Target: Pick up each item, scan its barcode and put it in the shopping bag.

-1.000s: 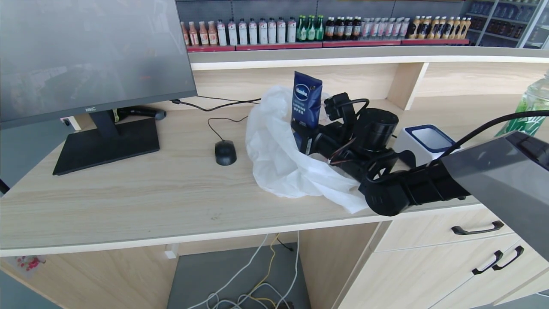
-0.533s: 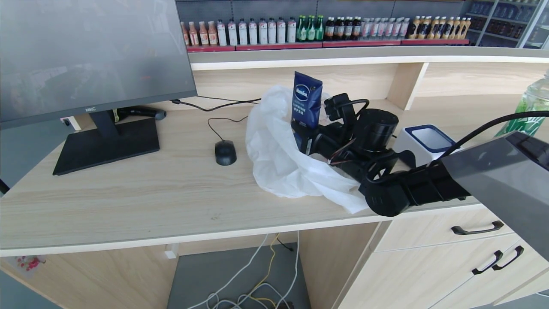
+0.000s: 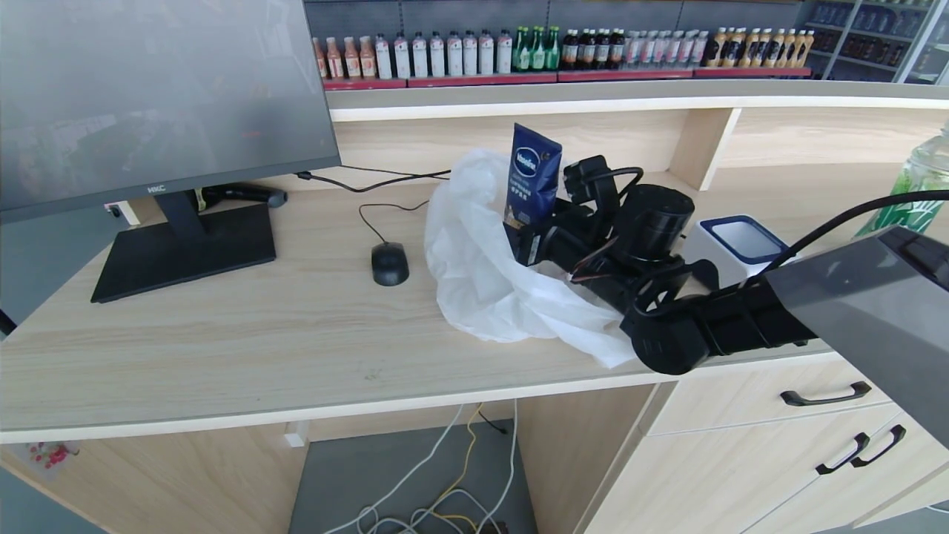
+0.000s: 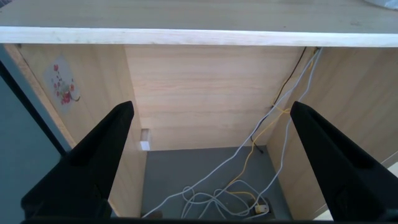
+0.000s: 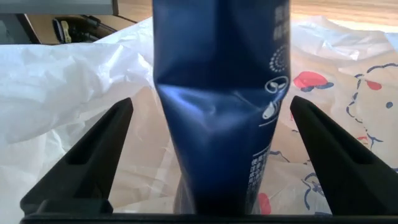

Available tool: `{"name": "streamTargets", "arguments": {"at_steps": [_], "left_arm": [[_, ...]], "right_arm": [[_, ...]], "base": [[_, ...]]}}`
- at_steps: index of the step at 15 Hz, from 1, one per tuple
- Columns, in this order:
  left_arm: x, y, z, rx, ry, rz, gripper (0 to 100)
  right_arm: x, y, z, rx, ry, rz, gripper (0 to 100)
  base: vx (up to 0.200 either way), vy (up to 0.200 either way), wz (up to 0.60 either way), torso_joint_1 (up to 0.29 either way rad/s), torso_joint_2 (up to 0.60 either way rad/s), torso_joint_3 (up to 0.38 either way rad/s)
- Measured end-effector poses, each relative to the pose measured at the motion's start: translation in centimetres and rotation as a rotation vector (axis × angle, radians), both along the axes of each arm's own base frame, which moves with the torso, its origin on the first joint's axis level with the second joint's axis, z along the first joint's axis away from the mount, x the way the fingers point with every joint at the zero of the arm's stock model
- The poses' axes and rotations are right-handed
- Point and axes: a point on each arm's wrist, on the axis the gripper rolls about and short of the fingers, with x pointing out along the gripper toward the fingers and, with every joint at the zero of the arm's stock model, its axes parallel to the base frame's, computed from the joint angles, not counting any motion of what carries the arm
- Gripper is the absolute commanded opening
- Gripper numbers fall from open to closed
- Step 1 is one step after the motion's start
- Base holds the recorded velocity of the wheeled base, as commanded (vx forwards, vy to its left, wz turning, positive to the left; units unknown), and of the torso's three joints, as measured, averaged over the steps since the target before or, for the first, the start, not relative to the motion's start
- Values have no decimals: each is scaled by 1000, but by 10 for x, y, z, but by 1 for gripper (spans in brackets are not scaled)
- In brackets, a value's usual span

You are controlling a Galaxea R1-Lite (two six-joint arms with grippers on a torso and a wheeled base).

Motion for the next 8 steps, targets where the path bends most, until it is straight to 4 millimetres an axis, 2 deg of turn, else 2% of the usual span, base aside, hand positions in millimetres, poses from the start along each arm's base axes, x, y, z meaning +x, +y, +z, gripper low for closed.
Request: {"name": "streamTargets", "arguments": {"at_steps": [3,8], "left_arm": [[0,0,0,0,0,0,100],[0,0,0,0,0,0,100]], "right_arm": [[-12,-3,12,19,-33,5,100],[-36,-13,51,62,-107,7,100]], "base": [[0,0,0,0,0,0],[0,0,0,0,0,0]]}}
